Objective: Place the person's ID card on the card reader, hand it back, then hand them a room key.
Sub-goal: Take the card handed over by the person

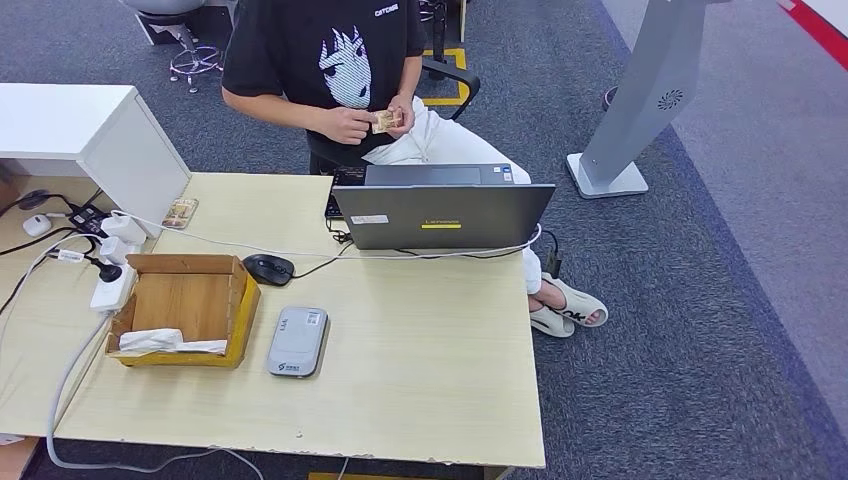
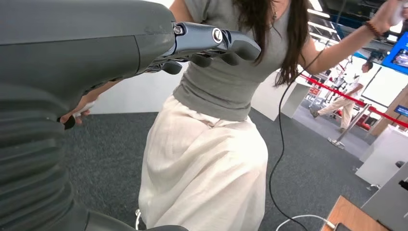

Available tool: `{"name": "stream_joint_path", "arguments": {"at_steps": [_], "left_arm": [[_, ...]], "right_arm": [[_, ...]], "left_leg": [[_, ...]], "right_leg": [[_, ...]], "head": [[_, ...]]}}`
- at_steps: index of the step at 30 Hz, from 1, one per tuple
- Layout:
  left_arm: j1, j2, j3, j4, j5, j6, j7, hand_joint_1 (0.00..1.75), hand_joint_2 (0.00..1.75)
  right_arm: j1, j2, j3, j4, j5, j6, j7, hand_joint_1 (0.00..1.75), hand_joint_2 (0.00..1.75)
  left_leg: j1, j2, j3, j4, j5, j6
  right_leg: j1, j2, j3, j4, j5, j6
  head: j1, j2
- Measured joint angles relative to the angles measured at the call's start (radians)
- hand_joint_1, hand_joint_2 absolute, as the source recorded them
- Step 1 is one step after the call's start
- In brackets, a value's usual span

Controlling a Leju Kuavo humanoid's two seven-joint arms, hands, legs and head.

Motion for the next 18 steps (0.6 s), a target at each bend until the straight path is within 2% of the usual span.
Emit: {"name": "stream_joint_path", "arguments": {"at_steps": [6, 18], "left_arm": [[-0.003, -0.002, 0.000, 0.018, 0.133, 0.000, -0.040, 0.00, 1.75], [-0.003, -0.005, 0.000, 0.036, 0.174, 0.000, -0.044, 0.00, 1.75]], "right_arm": [[0.000, 0.001, -0.005, -0.001, 0.008, 0.000, 0.000, 0.00, 1.75], [0.000, 0.003, -0.010, -0.006, 0.013, 0.000, 0.000, 0.00, 1.75]], "left_leg": [[0.000, 0.000, 0.000, 0.000, 0.000, 0.000], [0.000, 0.000, 0.000, 0.000, 0.000, 0.000]], "right_leg": [[0.000, 0.000, 0.000, 0.000, 0.000, 0.000], [0.000, 0.000, 0.000, 0.000, 0.000, 0.000]], "head": [[0.000, 0.000], [0.000, 0.000]]}}
